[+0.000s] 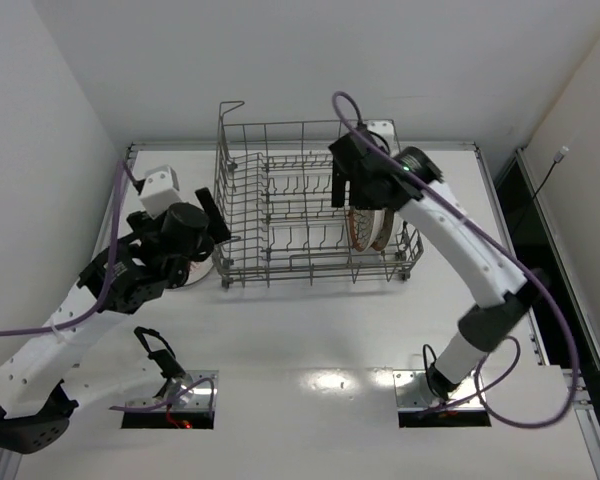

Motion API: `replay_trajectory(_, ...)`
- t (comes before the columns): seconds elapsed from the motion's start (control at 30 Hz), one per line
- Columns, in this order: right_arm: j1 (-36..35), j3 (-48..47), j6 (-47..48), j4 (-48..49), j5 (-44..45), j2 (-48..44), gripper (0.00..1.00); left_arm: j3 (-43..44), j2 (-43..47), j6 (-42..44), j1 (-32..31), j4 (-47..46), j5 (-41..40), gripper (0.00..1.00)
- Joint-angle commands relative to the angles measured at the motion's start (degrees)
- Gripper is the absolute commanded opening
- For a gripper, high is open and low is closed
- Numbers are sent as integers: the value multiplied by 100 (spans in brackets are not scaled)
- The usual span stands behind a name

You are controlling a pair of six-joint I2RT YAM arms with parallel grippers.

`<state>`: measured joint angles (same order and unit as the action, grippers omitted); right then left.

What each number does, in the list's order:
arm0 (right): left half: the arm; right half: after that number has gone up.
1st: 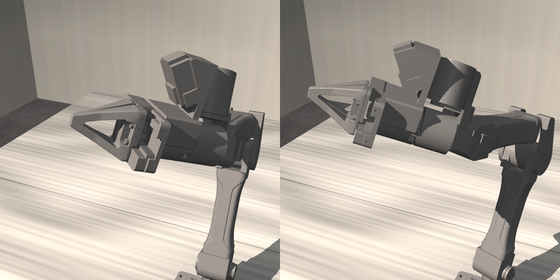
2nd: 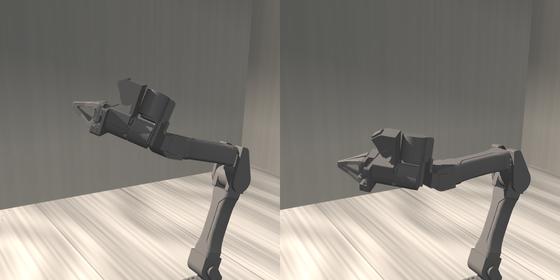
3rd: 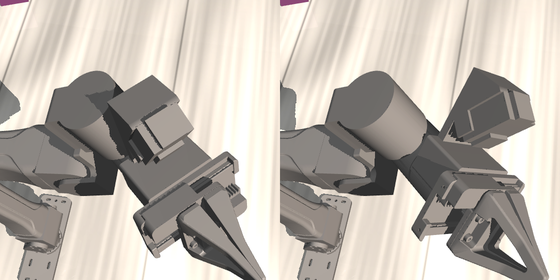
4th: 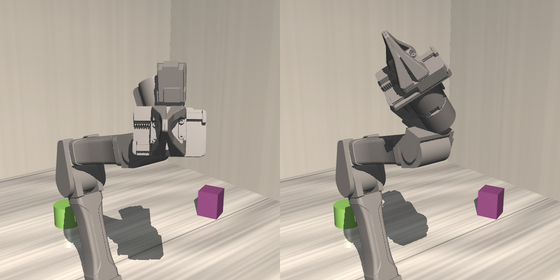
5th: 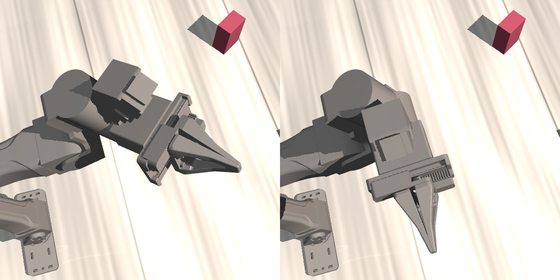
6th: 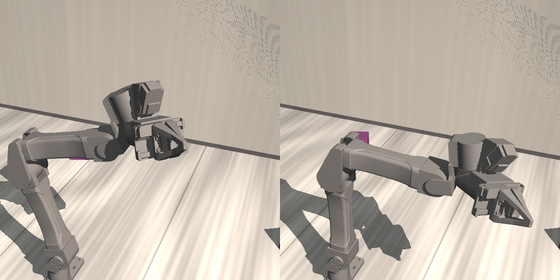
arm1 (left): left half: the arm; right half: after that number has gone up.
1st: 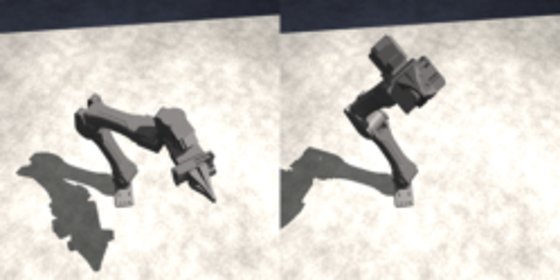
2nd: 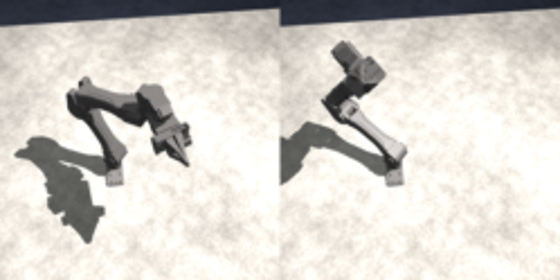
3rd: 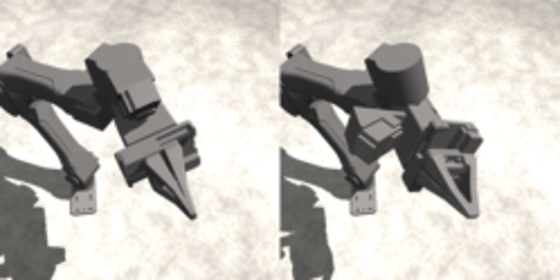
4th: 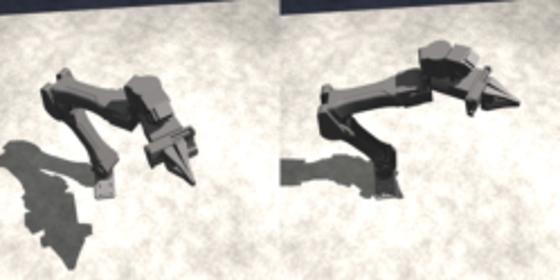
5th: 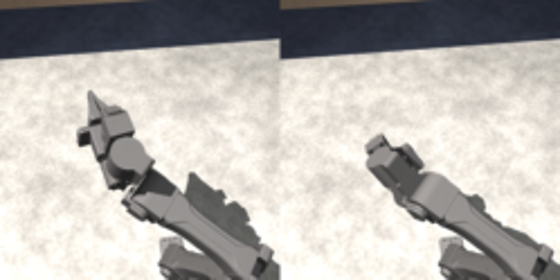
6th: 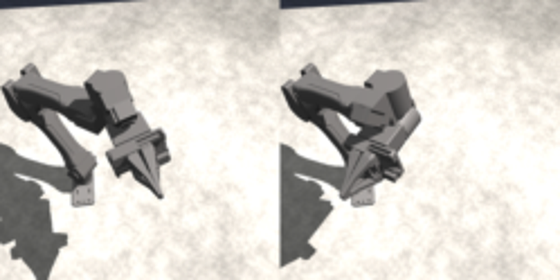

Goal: Load the plates into the dish rack

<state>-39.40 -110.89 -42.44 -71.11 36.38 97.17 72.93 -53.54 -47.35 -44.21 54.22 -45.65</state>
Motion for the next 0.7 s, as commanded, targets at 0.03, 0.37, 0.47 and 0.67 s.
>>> replay_trajectory(0.03,-42,989,182,1081,-2001,-847,89,1143,-271,-1456,-62,1037,-1112,100)
replay_trajectory(0.37,-94,1376,885,1266,-3680,-1340,94,1048,-262,-4367,-62,1803,-1325,100)
replay_trajectory(0.47,-25,1710,886,1634,-4041,-1847,94,1433,-639,-3804,-62,1567,-1254,100)
replay_trajectory(0.67,28,2572,1000,1865,-4245,-2623,97,2972,-1923,-3437,219,2049,-1718,100)
